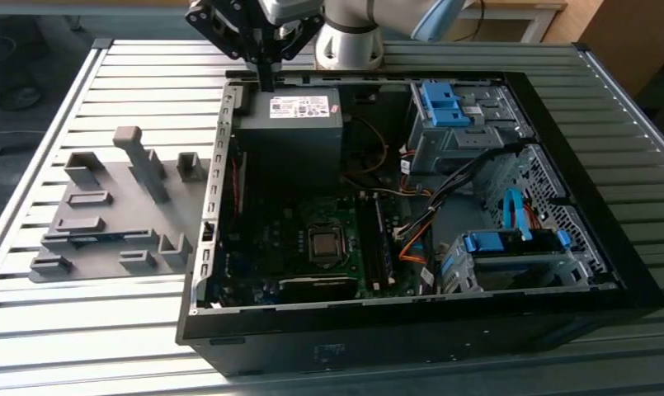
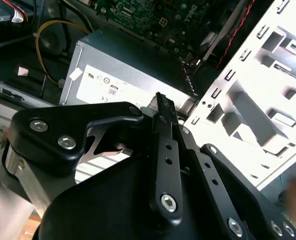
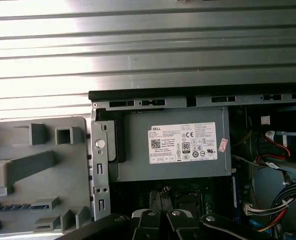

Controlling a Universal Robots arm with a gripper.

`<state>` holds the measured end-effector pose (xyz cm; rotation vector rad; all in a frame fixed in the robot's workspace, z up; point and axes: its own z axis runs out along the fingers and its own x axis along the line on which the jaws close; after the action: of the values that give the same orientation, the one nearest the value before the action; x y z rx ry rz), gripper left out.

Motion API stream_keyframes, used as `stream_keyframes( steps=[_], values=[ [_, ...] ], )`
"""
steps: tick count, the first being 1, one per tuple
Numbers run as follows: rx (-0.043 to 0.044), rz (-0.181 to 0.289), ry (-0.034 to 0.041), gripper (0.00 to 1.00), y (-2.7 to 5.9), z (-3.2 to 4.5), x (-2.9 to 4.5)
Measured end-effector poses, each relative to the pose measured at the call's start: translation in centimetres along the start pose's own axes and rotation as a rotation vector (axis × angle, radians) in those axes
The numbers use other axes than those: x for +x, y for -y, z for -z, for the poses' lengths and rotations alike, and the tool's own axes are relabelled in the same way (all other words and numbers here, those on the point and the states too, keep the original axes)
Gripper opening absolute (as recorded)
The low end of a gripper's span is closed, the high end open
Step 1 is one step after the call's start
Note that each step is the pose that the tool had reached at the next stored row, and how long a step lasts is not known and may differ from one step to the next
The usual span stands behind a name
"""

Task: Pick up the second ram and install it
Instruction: 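Reach for the second ram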

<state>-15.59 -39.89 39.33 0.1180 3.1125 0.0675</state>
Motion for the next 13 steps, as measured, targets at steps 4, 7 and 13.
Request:
stream_keyframes(
  steps=[4, 7, 13],
  values=[
    [-0.0001, 0.000, 0.0000, 0.11, 0.02, 0.00, 0.21],
    [-0.0001, 0.000, 0.0001, 0.11, 0.03, 0.00, 0.36],
    [-0.0001, 0.000, 0.0000, 0.11, 0.05, 0.01, 0.63]
  ],
)
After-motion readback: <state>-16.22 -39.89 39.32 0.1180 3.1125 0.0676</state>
